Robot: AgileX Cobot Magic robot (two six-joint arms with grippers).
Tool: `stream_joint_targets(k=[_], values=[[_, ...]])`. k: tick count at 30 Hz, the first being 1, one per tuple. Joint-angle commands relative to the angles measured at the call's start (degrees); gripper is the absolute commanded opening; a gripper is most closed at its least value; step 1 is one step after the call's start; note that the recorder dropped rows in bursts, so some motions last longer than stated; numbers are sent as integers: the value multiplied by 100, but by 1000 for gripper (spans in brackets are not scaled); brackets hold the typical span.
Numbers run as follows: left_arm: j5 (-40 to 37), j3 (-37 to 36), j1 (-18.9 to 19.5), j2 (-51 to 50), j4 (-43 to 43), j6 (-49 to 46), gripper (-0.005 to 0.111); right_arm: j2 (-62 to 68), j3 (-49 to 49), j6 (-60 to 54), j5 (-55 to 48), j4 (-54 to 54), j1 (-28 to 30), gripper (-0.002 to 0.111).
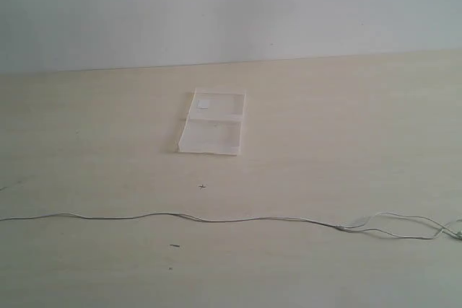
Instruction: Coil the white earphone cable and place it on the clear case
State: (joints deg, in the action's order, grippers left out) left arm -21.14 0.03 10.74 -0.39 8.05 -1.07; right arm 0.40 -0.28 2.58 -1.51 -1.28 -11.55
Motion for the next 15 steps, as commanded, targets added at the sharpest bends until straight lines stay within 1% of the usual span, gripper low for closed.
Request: stream_joint_targets(k=[1,2,4,7,14,15], values=[[34,-3,11,39,3,-3,0,-40,28,7,1621,201,-12,0],[34,-3,11,39,3,-3,0,-40,-66,-2,1543,308,-12,0],[34,-3,11,39,3,-3,0,12,-461,-134,938,444,-12,0],[34,-3,11,39,3,-3,0,644,-1163,-459,-44,430,-12,0],[34,-3,11,39,3,-18,0,3199,-3066,-521,-1352,379,-12,0],[34,-3,11,39,3,-18,0,3514,-3282,-508,-1409,379,-12,0]])
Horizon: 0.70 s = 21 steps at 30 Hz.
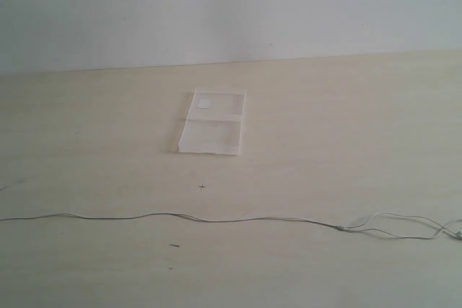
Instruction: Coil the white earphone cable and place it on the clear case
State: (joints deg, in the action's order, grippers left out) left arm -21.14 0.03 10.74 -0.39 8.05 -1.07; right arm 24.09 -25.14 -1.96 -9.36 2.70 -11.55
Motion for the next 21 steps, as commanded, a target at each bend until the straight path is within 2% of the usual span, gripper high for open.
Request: stream_joint_targets(k=[1,4,10,15,17,18,21], values=[[34,-3,11,39,3,-18,0,1369,-944,-53,-637,-1,-12,0],[34,-3,11,39,3,-18,0,2194,-1412,-53,-350,-1,-12,0],[34,-3,11,39,3,-18,0,2831,-1477,-43,665,227,-12,0],[34,-3,11,39,3,-18,0,3434,-1477,99,542,641,-12,0],[34,-3,11,39,3,-18,0,3819,-1499,49,520,784,-210,0],[34,-3,11,39,3,-18,0,3974,-1558,-111,421,765,-352,0],[34,-3,11,39,3,-18,0,4860,-2503,-2520,-1097,791,-1279,0]])
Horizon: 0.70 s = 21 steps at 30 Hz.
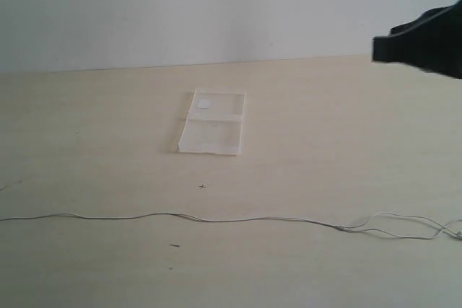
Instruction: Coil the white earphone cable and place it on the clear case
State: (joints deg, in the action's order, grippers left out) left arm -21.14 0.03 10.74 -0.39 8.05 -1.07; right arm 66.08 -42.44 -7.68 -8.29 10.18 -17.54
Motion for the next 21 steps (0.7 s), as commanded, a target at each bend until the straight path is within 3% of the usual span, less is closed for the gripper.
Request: stream_joint_targets(k=[1,5,7,12,17,21], values=[[34,-3,11,39,3,-18,0,1020,-1263,-2555,-1993,144,-953,0],[34,-3,11,39,3,-18,0,2442,-3142,-4117,-4585,785,-1550,0],[34,-3,11,39,3,-18,0,3202,-4131,-4229,-5655,601,-1812,0],[34,-3,11,39,3,-18,0,4215,-5142,-4186,-6167,-202,-2207,0],[34,-3,11,39,3,-18,0,4905,-5360,-4063,-6167,-153,-2404,0],[34,-3,11,39,3,-18,0,5293,-5360,-4063,-6167,123,-2448,11]])
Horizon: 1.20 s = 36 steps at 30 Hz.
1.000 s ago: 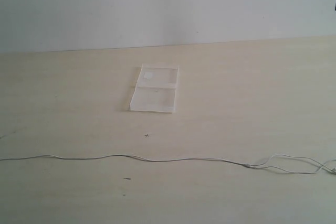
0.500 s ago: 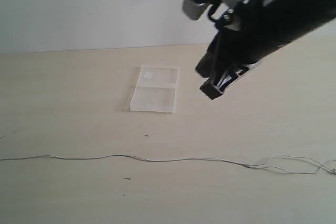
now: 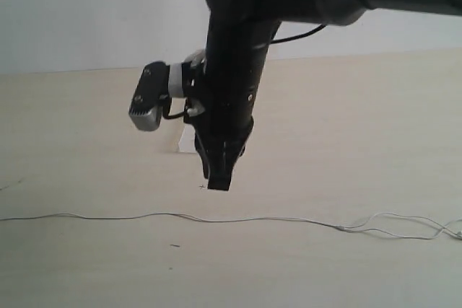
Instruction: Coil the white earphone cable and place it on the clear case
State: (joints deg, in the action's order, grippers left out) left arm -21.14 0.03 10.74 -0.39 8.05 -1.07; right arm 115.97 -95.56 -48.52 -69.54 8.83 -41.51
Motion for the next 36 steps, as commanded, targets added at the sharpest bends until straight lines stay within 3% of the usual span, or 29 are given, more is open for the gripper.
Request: stream_joint_targets(k=[1,6,11,22,36], values=[[34,-3,11,39,3,-18,0,389,-47,20,-43,339,-51,16],[34,-3,11,39,3,-18,0,666,-47,0,74,677,-51,34],[34,-3,11,39,3,-18,0,881,-47,0,497,714,-51,43],[34,-3,11,39,3,-18,0,1301,-47,51,1595,558,-250,44],[34,-3,11,39,3,-18,0,1483,-47,822,1699,30,-250,43]])
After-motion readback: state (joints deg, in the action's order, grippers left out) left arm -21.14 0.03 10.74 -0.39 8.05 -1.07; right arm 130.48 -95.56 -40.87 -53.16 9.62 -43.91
